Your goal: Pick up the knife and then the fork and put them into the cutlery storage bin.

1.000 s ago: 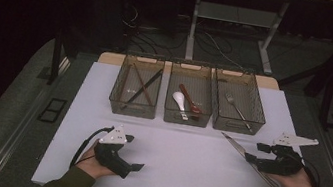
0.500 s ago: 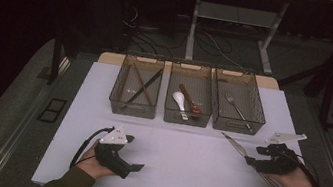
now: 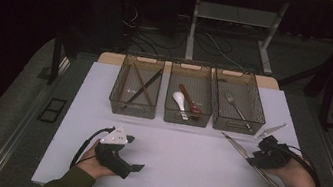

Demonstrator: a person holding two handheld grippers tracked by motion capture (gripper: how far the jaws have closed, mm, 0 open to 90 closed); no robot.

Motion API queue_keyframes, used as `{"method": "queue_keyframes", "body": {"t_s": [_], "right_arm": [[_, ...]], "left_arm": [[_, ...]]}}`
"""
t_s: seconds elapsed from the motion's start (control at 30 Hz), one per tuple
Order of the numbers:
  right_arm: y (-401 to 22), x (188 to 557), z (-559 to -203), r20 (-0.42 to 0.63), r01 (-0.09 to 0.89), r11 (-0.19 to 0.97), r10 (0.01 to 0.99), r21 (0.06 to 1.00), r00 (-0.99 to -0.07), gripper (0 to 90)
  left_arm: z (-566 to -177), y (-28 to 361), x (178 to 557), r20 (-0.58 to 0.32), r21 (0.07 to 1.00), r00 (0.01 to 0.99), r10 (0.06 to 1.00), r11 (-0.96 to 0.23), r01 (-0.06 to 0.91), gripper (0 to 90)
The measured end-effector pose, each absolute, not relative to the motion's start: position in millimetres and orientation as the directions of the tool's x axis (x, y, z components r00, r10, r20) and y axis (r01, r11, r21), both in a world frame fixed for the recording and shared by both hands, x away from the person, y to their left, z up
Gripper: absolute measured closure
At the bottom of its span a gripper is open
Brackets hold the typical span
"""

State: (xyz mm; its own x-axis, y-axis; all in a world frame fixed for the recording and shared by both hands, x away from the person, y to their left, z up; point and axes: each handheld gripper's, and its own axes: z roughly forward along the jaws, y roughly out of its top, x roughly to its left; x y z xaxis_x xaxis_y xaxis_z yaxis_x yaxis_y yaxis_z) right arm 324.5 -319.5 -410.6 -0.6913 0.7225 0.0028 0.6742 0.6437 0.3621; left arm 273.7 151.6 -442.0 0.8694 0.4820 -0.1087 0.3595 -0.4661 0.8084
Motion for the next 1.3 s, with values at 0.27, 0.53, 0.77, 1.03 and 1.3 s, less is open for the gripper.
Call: {"method": "queue_keyframes", "body": {"t_s": [0.27,0.53,0.77,1.03,1.3], "right_arm": [[-311,338,-416,0.018,0.694,0.68,0.711,0.237,-0.703,70.2],[-305,344,-419,0.019,0.7,0.696,0.707,0.159,-0.707,75.1],[-301,348,-420,0.007,0.699,0.705,0.703,0.121,-0.711,76.5],[-298,349,-420,-0.003,0.711,0.696,0.715,0.1,-0.699,79.2],[-300,345,-420,-0.007,0.697,0.705,0.703,0.128,-0.711,80.6]], "left_arm": [[-442,151,274,-0.11,0.808,0.869,0.482,-0.466,0.36,0.0],[-442,151,274,-0.109,0.807,0.871,0.479,-0.469,0.359,0.0],[-442,151,274,-0.107,0.805,0.871,0.479,-0.473,0.359,0.0],[-442,151,273,-0.106,0.805,0.871,0.479,-0.473,0.358,0.0],[-443,151,274,-0.109,0.803,0.87,0.481,-0.474,0.362,0.0]]}}
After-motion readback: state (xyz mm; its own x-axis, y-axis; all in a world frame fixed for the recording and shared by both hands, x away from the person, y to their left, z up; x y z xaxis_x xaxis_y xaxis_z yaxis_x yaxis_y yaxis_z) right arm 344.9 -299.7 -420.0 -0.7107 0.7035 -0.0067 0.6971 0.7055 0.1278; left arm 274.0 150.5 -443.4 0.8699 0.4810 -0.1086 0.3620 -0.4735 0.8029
